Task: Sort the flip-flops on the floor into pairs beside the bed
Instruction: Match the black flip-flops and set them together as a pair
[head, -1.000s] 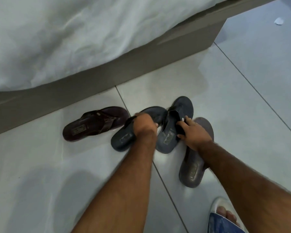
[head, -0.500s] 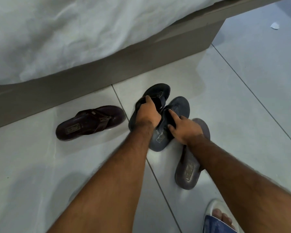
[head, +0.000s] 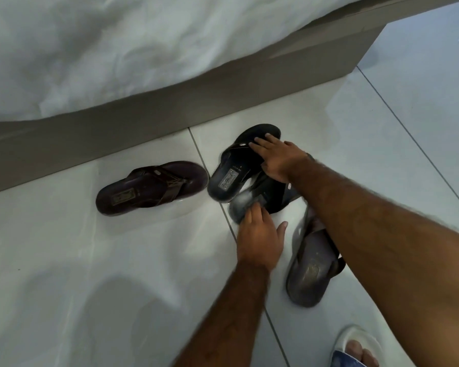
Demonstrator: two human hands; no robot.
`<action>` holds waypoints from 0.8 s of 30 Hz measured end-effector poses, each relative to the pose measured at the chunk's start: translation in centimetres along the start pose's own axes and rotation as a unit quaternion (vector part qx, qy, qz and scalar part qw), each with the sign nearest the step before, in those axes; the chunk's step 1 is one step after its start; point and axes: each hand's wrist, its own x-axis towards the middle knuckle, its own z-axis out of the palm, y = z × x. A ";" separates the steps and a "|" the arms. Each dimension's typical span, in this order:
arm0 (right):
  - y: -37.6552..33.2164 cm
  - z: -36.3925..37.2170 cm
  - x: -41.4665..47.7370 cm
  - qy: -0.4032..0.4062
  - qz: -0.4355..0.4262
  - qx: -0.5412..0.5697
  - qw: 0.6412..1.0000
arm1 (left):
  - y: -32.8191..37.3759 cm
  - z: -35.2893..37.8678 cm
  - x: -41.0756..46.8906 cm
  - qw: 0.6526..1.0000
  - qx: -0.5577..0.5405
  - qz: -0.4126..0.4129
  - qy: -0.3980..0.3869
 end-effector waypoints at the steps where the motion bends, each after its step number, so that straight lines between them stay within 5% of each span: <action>1: 0.1 0.1 0.1 0.003 0.004 0.005 1.000 | -0.2 -0.1 0.2 1.000 0.006 -0.006 -0.001; 12: 3.6 0.9 -1.4 0.028 0.094 0.131 0.987 | -0.6 -3.0 7.6 0.992 -0.072 -0.102 -0.009; 21: 5.4 1.2 -3.8 0.015 0.148 0.222 0.964 | -2.0 -7.4 15.6 0.979 0.044 -0.030 -0.196; 24: 5.6 1.6 -4.2 0.029 0.136 0.246 0.959 | -2.0 -7.3 14.7 0.990 0.053 -0.030 -0.124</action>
